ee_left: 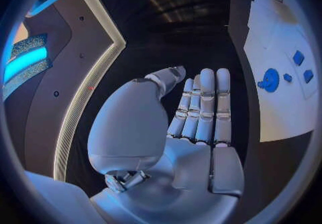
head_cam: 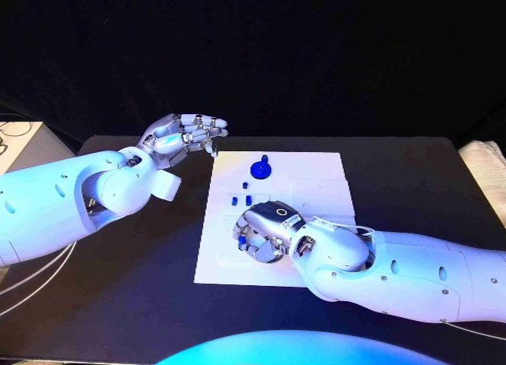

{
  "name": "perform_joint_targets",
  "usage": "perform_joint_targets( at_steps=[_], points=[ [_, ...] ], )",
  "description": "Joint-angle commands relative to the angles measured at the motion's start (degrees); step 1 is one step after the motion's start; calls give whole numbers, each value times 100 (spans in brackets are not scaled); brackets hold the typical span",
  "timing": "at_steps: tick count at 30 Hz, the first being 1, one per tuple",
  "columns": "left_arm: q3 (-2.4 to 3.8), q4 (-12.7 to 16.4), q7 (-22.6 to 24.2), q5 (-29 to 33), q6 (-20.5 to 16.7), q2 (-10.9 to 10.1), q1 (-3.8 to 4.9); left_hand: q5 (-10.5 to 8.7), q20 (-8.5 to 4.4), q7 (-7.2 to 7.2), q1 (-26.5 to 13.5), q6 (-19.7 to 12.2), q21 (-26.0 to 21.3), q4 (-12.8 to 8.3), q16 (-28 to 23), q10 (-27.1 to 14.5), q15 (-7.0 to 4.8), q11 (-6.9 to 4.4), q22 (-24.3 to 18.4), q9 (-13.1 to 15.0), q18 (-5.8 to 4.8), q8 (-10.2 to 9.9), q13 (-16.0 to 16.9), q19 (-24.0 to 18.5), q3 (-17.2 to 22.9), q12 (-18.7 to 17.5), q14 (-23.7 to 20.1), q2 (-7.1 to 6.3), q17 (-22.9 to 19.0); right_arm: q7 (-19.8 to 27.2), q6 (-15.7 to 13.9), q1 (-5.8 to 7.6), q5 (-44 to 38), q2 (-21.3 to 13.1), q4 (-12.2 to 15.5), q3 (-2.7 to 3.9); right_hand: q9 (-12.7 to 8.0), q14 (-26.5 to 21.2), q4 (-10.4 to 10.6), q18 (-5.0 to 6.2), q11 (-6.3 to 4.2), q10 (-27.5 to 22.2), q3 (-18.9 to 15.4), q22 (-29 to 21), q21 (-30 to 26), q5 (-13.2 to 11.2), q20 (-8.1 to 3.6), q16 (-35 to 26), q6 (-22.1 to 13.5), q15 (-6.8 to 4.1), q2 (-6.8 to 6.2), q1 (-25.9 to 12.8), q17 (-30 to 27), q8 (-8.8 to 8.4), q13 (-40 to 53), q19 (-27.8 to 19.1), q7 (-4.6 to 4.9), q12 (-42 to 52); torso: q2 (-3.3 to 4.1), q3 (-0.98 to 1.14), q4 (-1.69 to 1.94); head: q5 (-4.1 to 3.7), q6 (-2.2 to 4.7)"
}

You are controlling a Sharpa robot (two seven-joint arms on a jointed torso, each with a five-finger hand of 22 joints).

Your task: Assemble the parts on the task board

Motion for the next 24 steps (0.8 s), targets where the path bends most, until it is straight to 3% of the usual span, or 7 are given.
perform_joint_targets(
  at_steps=[1,10,16,17,18,19,24],
  points=[
    [4,20,21,29,54,-3,2,-25,-1,-3,-35,22,-19,-7,-25,-35,6,5,-6,1,82,25,-7,32,-29,20,28,27,-5,190,199,-22,42,-7,-21,-23,-13,43,31,87,82,-290,-136,276,-341,-5,43,-71,-106,67,-165,-84,-122,-63,-107,-85,13,-71,-5,4,-1,-5,-4],
    [4,22,11,29,67,-11,2,-24,-2,-3,-39,21,-30,-3,-27,-35,5,3,-14,0,82,26,-9,40,-36,28,30,35,-9,230,3,-22,67,-70,-17,-30,-85,-73,-41,224,167,-1104,-682,-166,-1237,27,120,-310,-400,133,-81,70,-546,-272,-179,-269,50,6,0,11,-2,-13,3],
    [4,16,10,29,69,-10,2,-24,-2,-3,-39,21,-30,-3,-27,-35,5,3,-14,0,82,26,-9,40,-36,28,30,35,-9,295,-311,-22,116,-150,24,-31,-175,-125,111,278,183,-1369,-1611,-424,-1684,193,135,-450,-525,141,83,280,-781,-404,-164,-301,54,259,-1,14,-3,-28,20],
    [4,14,9,29,70,-9,2,-24,-2,-3,-39,21,-30,-3,-27,-35,5,3,-14,0,82,26,-9,40,-36,28,30,35,-9,311,-369,-22,134,-174,39,-31,-199,-148,180,293,186,-1440,-1871,-494,-1811,208,137,-502,-570,151,114,358,-867,-435,-164,-314,64,315,-2,13,-3,-33,23],
    [4,11,8,29,74,-8,2,-24,-2,-3,-39,21,-30,-3,-27,-35,5,3,-14,0,82,26,-9,40,-36,28,30,35,-9,342,-464,-21,172,-227,77,-30,-242,-153,411,305,199,-1576,-2386,-579,-1939,224,141,-549,-632,157,203,565,-935,-455,-163,-300,53,450,-3,13,-2,-40,27],
    [4,10,7,29,77,-7,2,-23,-2,-3,-38,21,-33,-1,-27,-36,4,3,-17,0,82,27,-10,42,-36,30,30,40,-10,355,-498,-21,191,-255,99,-28,-261,-150,529,306,202,-1623,-2575,-600,-1964,229,142,-556,-676,158,214,657,-946,-462,-163,-288,57,508,-5,14,-2,-48,33],
    [4,-2,3,29,92,-1,2,-19,-4,-5,-25,22,-35,-7,-29,-37,2,1,-19,0,83,28,-11,46,-29,32,30,52,-13,459,-714,51,557,-594,346,20,-305,-114,1071,300,187,-1683,-3078,-630,-1977,230,134,-527,-762,147,222,994,-904,-449,-158,-230,31,749,-11,13,-9,-106,56]
  ],
)
